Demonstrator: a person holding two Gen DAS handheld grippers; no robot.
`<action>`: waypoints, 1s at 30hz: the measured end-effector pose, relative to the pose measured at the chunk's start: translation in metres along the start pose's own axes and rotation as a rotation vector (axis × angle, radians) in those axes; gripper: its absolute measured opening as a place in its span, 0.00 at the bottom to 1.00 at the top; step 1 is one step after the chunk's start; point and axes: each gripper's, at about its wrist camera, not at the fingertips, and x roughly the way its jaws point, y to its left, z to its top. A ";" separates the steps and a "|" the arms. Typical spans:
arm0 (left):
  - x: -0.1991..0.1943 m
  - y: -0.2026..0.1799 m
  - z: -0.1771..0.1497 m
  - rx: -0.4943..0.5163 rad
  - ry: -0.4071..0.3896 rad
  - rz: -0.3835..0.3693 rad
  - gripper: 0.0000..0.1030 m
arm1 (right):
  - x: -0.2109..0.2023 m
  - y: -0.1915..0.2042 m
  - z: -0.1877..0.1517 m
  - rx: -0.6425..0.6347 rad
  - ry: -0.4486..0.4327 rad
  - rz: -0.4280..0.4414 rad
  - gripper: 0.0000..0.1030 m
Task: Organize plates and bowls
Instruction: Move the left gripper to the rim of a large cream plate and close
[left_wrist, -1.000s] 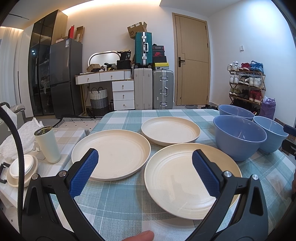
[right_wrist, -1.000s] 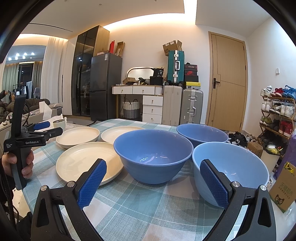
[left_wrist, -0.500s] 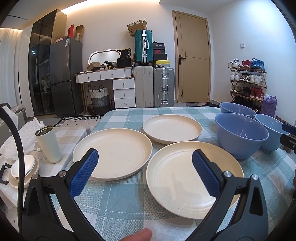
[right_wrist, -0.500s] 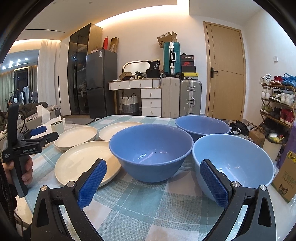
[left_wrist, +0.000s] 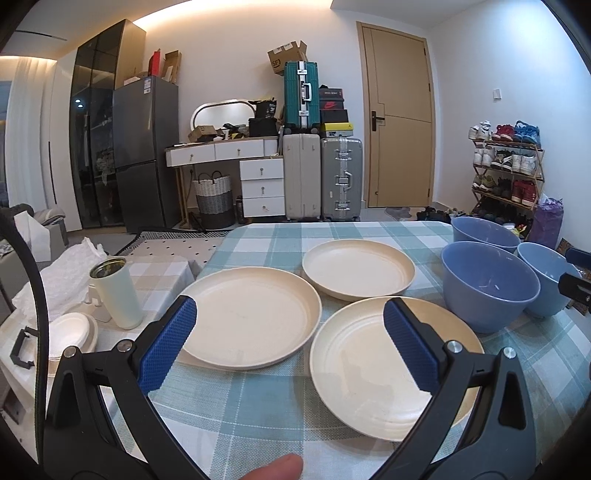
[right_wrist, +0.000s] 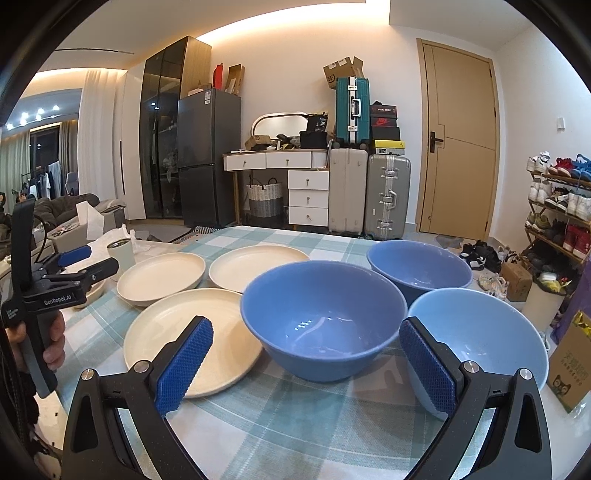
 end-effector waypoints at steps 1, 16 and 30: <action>0.000 0.001 0.002 0.001 0.004 0.015 0.98 | 0.001 0.005 0.003 -0.006 0.005 -0.002 1.00; 0.008 0.024 0.022 -0.032 0.074 0.067 0.98 | 0.029 0.040 0.052 -0.025 0.066 0.066 1.00; 0.036 0.070 0.034 -0.126 0.160 0.164 0.98 | 0.092 0.070 0.085 -0.023 0.165 0.071 1.00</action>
